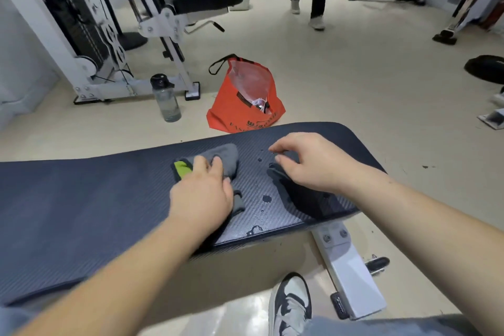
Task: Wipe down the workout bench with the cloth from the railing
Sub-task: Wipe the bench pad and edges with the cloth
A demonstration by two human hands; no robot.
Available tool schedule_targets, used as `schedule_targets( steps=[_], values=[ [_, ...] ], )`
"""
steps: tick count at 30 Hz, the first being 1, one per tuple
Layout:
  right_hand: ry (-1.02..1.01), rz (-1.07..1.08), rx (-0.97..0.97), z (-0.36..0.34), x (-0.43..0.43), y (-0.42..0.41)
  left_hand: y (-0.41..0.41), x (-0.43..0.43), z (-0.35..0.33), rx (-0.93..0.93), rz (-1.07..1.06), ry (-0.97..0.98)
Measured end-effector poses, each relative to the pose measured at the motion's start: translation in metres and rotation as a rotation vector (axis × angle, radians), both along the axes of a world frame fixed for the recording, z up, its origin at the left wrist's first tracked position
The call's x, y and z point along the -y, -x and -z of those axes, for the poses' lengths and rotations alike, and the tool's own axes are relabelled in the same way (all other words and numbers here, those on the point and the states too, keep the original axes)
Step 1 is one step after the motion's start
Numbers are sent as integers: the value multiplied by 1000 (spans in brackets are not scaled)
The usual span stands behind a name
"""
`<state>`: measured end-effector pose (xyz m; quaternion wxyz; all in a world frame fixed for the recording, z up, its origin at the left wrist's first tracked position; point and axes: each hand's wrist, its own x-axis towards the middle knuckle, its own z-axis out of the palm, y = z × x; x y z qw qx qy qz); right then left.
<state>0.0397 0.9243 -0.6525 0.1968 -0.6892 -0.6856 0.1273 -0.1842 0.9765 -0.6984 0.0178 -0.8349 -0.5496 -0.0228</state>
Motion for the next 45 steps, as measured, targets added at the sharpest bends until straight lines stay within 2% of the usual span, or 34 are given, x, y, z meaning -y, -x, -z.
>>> schedule_targets(
  steps=[1,3,6,9,11,12,13,16,18,20,26,30,32,35,39,41,45],
  values=[
    [21,-5,10,-2,3,3,-11,12,0,28,-76,12],
    [72,-7,25,-5,8,7,-30,45,3,56,-83,16],
    [116,-9,82,-11,14,14,-37,83,0,56,145,79],
    [147,-15,149,-14,21,23,-22,62,-20,89,290,348],
    [157,-70,187,-17,27,37,-1,42,-38,259,316,623],
    [177,-120,197,-18,30,47,11,35,-45,358,316,695],
    [217,-178,210,-18,34,58,24,28,-51,416,310,698],
    [370,-292,375,-12,42,88,61,15,-53,394,272,485],
    [390,-260,488,-2,45,101,77,8,-47,458,215,425],
    [333,-212,521,10,46,107,85,3,-36,524,193,397],
    [143,-116,429,33,18,76,74,-9,-20,609,258,324],
    [154,77,445,34,-22,43,64,-13,-21,560,345,279],
    [168,100,481,34,-29,46,61,-18,-21,538,355,257],
    [178,-27,519,29,-21,70,58,-26,-19,516,350,231],
    [136,-172,461,32,-22,73,58,-36,-12,520,306,247],
    [131,-104,435,37,-32,52,57,-38,-9,521,285,261],
    [239,210,444,39,-42,-3,54,-37,-8,533,286,255]
  ],
)
